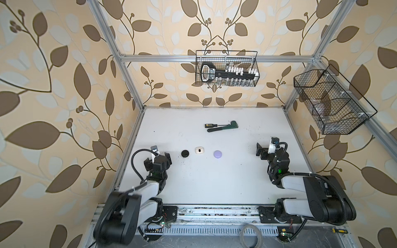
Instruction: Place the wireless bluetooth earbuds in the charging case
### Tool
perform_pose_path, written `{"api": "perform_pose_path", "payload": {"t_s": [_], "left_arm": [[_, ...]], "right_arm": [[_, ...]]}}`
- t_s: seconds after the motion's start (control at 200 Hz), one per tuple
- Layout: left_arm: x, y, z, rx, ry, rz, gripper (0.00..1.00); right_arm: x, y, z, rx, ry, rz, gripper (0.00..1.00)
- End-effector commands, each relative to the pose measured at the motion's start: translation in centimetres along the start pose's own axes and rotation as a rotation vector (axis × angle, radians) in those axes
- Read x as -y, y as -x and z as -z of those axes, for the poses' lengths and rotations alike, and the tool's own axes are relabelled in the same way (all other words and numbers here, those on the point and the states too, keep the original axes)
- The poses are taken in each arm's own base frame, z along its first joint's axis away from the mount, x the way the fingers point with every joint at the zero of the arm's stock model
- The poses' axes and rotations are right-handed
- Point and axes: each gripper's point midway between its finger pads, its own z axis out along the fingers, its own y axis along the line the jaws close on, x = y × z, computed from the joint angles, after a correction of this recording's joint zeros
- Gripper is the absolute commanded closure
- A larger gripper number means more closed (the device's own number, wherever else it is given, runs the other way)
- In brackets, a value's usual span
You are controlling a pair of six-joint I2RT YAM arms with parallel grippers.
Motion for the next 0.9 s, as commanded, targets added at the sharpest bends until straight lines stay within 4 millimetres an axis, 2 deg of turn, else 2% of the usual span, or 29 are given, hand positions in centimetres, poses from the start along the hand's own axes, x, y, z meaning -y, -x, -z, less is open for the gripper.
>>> {"api": "perform_pose_path", "payload": {"t_s": [0.0, 0.025, 0.055, 0.11, 0.185, 0.32, 0.895], "left_arm": [[1.9, 4.9, -3.7, 0.100, -0.008, 0.040, 0.01], [1.5, 4.8, -4.4, 0.134, 0.011, 0.049, 0.01], [1.3, 5.4, -4.1, 0.168, 0.002, 0.067, 0.01], [1.1, 4.6, -4.1, 0.066, -0.028, 0.097, 0.01], [1.4, 4.8, -4.4, 0.112, -0.076, 0.108, 0.01], [2.6, 4.5, -4.6, 0.070, -0.152, 0.071, 0.01], [2.9, 4.6, -4.6, 0.048, -0.156, 0.058, 0.01]], "right_arm": [[0.0, 1.0, 0.0, 0.040, -0.007, 0.023, 0.00], [0.0, 1.0, 0.1, 0.040, -0.008, 0.022, 0.00], [0.0, 1.0, 0.1, 0.040, -0.007, 0.022, 0.00], [0.0, 0.9, 0.1, 0.038, -0.008, 0.023, 0.00], [0.0, 1.0, 0.0, 0.039, -0.009, 0.022, 0.00], [0.0, 1.1, 0.1, 0.042, -0.009, 0.022, 0.00], [-0.1, 1.0, 0.0, 0.038, -0.021, 0.029, 0.00]]}}
